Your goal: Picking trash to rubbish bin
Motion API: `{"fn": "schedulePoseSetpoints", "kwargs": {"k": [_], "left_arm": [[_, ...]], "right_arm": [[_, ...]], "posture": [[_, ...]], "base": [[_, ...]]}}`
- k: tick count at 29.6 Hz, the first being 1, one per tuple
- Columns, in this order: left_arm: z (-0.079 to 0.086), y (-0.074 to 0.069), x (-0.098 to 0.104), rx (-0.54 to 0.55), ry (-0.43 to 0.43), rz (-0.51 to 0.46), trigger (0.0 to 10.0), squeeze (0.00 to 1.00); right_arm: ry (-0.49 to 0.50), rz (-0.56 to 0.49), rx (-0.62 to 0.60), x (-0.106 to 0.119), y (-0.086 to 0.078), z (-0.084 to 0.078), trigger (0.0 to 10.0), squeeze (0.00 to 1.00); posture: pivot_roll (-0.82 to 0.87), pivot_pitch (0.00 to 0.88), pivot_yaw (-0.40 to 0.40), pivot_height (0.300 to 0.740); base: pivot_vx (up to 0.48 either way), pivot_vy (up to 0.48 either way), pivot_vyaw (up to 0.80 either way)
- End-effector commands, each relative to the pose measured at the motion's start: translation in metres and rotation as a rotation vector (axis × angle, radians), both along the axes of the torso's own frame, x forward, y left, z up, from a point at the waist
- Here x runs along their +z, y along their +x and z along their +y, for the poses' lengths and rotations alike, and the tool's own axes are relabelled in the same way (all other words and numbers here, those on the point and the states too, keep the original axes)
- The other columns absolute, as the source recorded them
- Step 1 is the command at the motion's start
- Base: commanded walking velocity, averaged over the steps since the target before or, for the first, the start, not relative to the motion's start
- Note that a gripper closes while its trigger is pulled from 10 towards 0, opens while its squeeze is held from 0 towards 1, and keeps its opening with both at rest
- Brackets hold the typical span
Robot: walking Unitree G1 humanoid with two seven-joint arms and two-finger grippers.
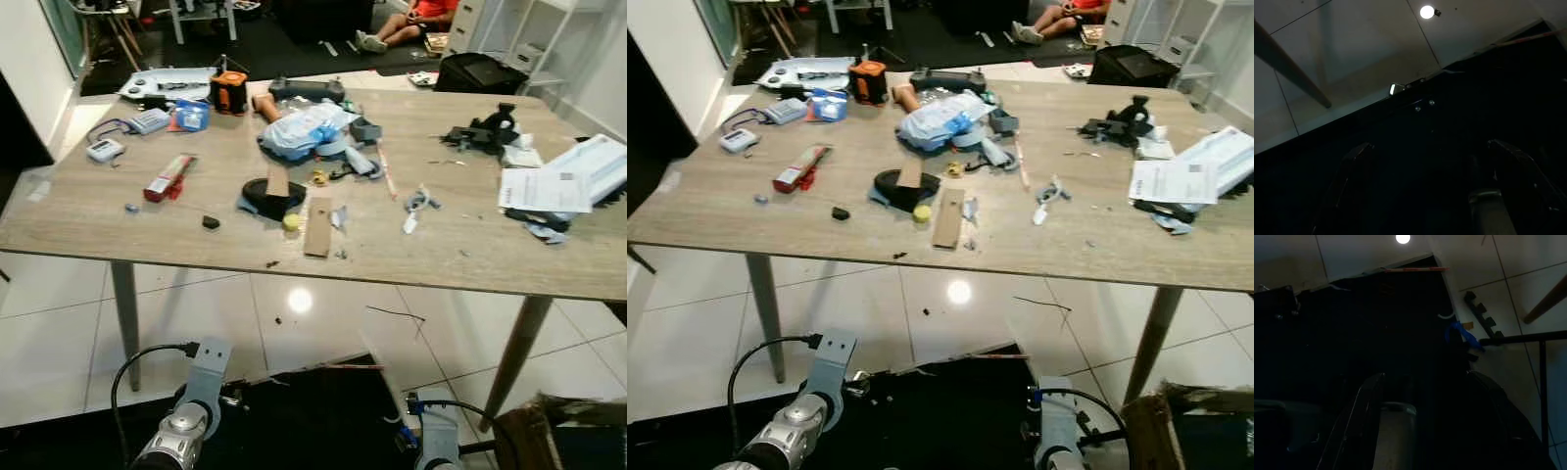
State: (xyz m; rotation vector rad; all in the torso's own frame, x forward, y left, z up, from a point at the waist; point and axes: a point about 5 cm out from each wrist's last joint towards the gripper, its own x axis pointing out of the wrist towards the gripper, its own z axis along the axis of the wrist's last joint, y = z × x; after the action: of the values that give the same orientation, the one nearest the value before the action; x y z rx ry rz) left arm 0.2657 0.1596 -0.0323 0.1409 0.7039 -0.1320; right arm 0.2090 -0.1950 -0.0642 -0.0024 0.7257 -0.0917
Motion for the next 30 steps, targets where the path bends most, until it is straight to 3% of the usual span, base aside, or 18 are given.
{"fn": "schedulePoseSetpoints", "kwargs": {"k": [1,6,12,15,30], "left_arm": [[0.0017,-0.0053,-0.0042,0.001,0.004,0.019,10.0,0.0],[-0.0009,-0.0043,-0.0033,-0.081,0.034,0.02,10.0,0.0],[0.0004,-0.0046,-0.0038,-0.061,0.059,0.018,10.0,0.0],[0.0034,-0.004,-0.0038,-0.018,0.06,0.024,10.0,0.0],[0.0033,-0.0051,-0.0046,-0.021,0.066,0.025,10.0,0.0]], "right_arm": [[0.001,0.026,-0.013,-0.0037,-0.0062,-0.0024,10.0,0.0],[0.001,0.014,-0.011,-0.0031,-0.0057,-0.0008,10.0,0.0],[0.0,0.013,-0.012,-0.0032,-0.0057,0.0003,10.0,0.0],[-0.001,0.012,-0.012,-0.0031,-0.0053,0.001,10.0,0.0],[0.0,-0.001,-0.012,-0.0011,-0.0018,0.0027,10.0,0.0]], "posture": [[0.05,0.106,0.037,0.74],[0.05,0.106,0.037,0.74],[0.05,0.106,0.037,0.74],[0.05,0.106,0.039,0.74],[0.05,0.117,0.037,0.74]], "base": [[0.0,0.0,0.0],[0.0,-0.288,0.0],[0.0,-0.48,0.0],[0.0,0.0,0.0],[0.0,0.0,0.0]]}}
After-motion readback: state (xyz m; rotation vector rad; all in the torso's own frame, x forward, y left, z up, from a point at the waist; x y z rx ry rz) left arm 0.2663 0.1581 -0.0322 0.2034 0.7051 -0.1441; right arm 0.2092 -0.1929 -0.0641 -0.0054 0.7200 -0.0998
